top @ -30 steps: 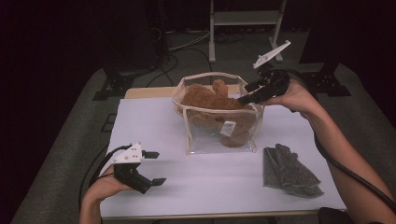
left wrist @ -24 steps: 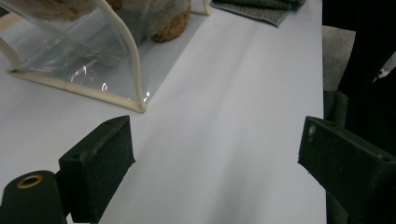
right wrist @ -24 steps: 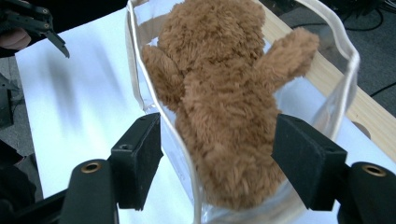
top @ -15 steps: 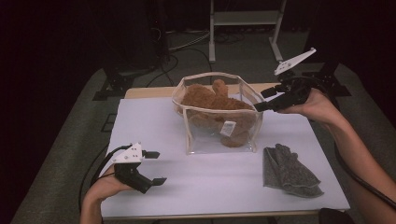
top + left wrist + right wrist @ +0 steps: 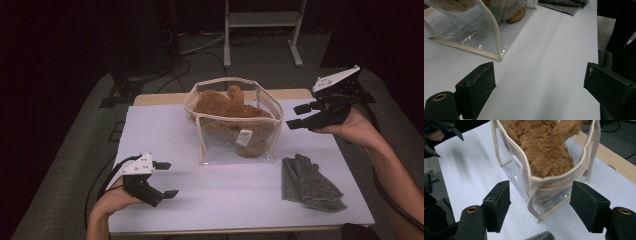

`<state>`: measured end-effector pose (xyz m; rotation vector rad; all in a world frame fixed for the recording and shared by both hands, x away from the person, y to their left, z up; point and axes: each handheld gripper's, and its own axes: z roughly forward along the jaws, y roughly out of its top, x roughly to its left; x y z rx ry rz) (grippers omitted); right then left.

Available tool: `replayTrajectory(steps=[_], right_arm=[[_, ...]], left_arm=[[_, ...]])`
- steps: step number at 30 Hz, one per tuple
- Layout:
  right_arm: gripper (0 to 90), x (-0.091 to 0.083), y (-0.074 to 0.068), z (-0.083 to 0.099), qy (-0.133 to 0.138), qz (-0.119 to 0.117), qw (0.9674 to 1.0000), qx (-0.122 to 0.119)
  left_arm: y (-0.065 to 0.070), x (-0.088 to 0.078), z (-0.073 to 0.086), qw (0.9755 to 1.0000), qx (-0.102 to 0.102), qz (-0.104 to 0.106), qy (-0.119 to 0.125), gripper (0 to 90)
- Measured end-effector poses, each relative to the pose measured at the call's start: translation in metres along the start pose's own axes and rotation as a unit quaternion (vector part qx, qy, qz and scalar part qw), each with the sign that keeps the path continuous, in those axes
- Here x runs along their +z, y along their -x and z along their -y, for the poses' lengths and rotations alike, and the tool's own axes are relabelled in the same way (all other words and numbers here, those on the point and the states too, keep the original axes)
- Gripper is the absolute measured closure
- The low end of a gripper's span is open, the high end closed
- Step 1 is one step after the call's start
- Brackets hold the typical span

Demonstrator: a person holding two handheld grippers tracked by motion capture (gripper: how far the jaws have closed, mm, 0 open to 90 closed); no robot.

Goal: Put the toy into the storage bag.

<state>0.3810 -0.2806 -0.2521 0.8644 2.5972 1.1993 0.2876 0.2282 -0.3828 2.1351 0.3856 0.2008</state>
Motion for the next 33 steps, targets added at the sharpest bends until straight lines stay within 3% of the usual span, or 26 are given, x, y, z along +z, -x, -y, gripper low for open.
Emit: replayTrajectory(steps=[8,22,33], right_arm=[[30.2,-0.004,0.003,0.023,0.003,0.007,0.9999,0.015],[29.2,0.010,0.012,0.073,-0.005,0.000,0.9989,0.047],[28.6,0.017,0.011,0.103,-0.004,-0.004,0.9979,0.065]], left_arm=[[0.000,0.001,-0.001,1.0000,0.000,-0.001,0.000,9.1],[0.001,0.000,0.001,1.0000,-0.003,-0.004,-0.003,9.0],[0.001,-0.001,0.001,1.0000,-0.003,-0.004,-0.005,9.0]])
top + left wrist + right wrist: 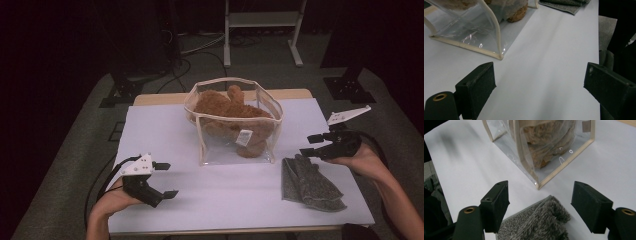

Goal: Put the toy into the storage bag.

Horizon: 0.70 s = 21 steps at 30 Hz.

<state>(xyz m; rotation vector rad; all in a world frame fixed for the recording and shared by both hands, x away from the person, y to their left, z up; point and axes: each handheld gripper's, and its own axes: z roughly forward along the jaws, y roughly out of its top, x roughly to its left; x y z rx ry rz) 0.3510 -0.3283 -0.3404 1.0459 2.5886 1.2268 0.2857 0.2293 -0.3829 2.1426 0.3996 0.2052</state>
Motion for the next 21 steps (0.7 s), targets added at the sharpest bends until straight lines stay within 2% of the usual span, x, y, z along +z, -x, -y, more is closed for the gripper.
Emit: replayTrajectory(steps=[21], right_arm=[[28.1,0.007,0.000,0.044,0.013,-0.003,0.9995,0.028]], left_arm=[[0.001,0.000,0.001,1.0000,-0.003,-0.002,0.002,9.0]])
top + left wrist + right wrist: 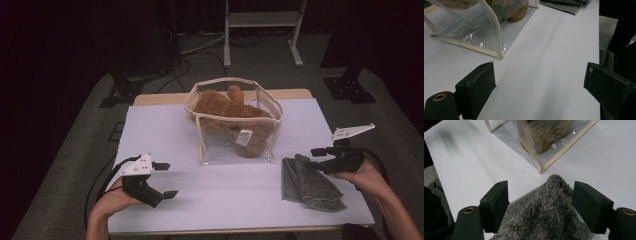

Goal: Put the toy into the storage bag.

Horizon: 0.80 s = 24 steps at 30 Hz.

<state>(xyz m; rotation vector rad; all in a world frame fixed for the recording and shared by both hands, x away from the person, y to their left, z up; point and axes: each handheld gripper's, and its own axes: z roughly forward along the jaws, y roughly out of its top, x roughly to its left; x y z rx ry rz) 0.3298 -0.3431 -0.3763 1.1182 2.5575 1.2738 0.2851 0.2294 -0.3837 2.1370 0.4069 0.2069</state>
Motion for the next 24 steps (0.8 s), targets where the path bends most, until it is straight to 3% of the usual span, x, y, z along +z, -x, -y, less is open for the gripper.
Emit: replayTrajectory(steps=[15,24], right_arm=[[27.9,0.001,-0.003,0.035,0.004,0.005,0.9999,0.013],[27.9,0.000,-0.004,0.048,0.023,0.001,0.9993,0.028]], left_arm=[[0.000,0.001,0.001,1.0000,-0.001,0.002,-0.002,9.0],[0.000,-0.001,0.001,1.0000,-0.003,0.001,-0.001,9.0]])
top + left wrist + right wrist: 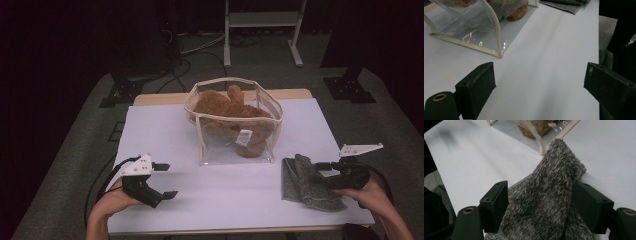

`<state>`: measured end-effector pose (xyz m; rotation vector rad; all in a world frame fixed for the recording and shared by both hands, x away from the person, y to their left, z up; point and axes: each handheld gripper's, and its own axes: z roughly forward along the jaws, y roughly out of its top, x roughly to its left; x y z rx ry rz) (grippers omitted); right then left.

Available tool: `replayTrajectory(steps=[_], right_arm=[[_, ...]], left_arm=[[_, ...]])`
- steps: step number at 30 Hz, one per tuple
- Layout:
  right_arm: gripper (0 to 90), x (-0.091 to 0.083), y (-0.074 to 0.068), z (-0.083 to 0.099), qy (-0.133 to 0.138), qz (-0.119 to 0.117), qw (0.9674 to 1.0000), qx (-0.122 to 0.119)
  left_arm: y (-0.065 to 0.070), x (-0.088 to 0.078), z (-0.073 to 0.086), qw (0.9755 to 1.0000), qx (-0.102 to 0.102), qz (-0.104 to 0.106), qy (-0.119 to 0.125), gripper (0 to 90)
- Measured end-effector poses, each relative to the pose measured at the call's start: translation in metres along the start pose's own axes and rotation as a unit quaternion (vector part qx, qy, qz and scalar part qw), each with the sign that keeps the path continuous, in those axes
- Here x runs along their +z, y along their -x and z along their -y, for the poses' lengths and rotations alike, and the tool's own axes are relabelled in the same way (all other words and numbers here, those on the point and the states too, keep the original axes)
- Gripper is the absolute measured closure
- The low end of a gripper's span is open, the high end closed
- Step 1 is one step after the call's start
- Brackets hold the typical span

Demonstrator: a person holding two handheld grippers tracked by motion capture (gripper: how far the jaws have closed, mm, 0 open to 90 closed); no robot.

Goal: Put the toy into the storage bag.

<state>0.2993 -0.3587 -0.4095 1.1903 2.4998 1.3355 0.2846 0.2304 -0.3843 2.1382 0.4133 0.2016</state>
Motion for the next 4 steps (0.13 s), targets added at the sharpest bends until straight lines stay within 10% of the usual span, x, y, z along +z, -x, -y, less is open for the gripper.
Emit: replayTrajectory(steps=[4], right_arm=[[27.8,0.0000,-0.0010,0.0013,0.003,-0.001,1.0000,0.000]], left_arm=[[-0.0001,0.0001,-0.0004,1.0000,0.001,0.000,-0.003,9.0]])
